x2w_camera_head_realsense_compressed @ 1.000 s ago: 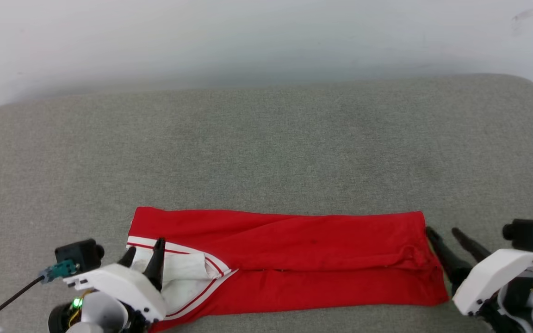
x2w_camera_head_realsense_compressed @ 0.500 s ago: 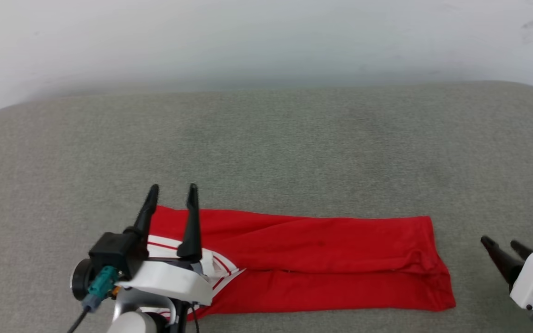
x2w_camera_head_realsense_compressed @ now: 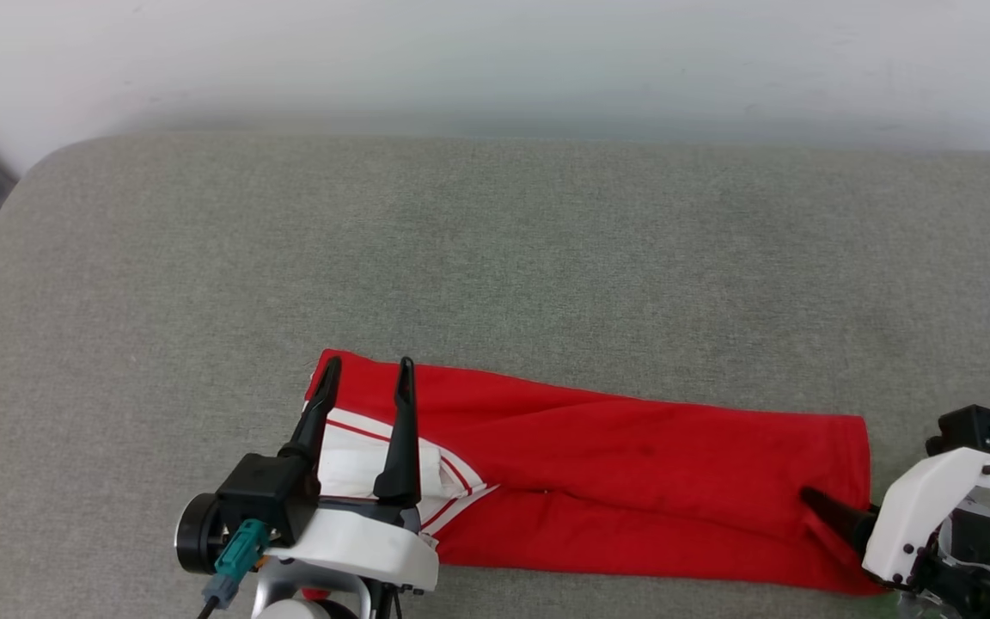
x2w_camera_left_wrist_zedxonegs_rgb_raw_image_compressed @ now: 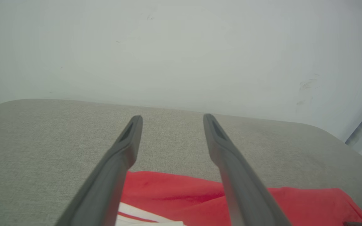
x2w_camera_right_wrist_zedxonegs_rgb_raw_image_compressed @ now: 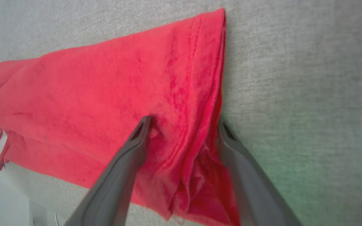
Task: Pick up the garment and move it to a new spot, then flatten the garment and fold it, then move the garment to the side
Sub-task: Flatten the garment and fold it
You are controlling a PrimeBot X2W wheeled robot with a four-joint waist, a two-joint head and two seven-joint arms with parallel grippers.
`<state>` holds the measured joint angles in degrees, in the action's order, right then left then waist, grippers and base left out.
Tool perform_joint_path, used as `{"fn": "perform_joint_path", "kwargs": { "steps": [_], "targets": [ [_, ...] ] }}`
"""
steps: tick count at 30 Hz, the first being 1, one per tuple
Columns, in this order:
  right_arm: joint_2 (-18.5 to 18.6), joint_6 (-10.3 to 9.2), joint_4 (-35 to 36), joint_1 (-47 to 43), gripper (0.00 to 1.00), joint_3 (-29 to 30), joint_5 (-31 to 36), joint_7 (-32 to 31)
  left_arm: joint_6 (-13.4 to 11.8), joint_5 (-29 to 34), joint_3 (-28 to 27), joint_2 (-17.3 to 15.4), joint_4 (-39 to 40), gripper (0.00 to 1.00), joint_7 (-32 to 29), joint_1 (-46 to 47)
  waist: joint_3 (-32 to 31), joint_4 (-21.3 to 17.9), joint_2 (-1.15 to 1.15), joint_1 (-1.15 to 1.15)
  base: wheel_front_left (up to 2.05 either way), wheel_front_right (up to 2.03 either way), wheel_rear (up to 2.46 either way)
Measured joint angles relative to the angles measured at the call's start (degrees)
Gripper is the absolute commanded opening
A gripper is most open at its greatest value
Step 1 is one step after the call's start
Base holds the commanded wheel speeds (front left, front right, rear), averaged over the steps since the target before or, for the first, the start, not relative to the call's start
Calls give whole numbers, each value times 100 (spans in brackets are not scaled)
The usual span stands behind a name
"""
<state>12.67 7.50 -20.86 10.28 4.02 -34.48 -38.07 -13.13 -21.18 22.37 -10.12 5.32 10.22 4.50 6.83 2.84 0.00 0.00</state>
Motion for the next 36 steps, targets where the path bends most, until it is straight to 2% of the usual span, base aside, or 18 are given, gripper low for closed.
{"fn": "perform_joint_path", "kwargs": {
  "steps": [4, 5, 7, 12, 15, 19, 24, 28, 30, 33, 36],
  "targets": [
    [43, 1, -346, 151, 100, -225, -147, -270, 32, -10, 85, 41, -29, 100, 2, 69, 45, 81, 0, 0, 0, 0, 0],
    [46, 1, -414, 180, 49, -245, -201, -346, 35, -11, 104, 55, -38, 100, 3, 77, 49, 101, 0, 0, 0, 0, 0],
    [82, 1, -490, 224, 0, -307, -214, -420, 51, -13, 122, 68, -70, 100, 5, 81, 43, 126, 0, 0, 0, 0, 0],
    [111, 1, -559, 232, 0, -422, -287, -403, 44, -22, 124, 70, -140, 100, 33, 81, -21, 131, 0, 0, 0, 0, 0],
    [343, 1, -223, 228, 0, -489, -307, -223, -24, -68, 46, -16, -198, 100, 49, 7, -210, 76, 0, 0, 0, 0, 0],
    [552, 2, 36, 82, 0, -288, -275, -222, -74, -77, -10, -55, -196, 100, 46, -87, -336, 17, 0, 0, 0, 0, 0],
    [737, 1, 134, -179, 0, 445, -130, -392, -104, -126, -52, -145, -200, 100, 46, -206, -516, -48, 0, 0, 0, 0, 0],
    [738, 1, 213, -375, 0, 1206, 92, -591, -126, -131, -41, -170, -187, 100, 27, -308, -653, -73, 0, 0, 0, 0, 0],
    [601, 1, 272, -424, 0, 1549, 11, -738, -133, -133, -41, -194, -185, 100, 23, -312, -705, -81, 0, 0, 0, 0, 0],
    [38, 0, 314, -424, 0, 1913, -488, -1136, -147, -134, -35, -211, -178, 100, 2, -319, -740, -82, 0, 0, 0, 0, 0],
    [-637, 0, 299, -374, 0, 2186, -1327, -1788, -146, -134, -27, -245, -177, 100, -16, -338, -755, -55, 0, 0, 0, 0, 0]
  ]
}}
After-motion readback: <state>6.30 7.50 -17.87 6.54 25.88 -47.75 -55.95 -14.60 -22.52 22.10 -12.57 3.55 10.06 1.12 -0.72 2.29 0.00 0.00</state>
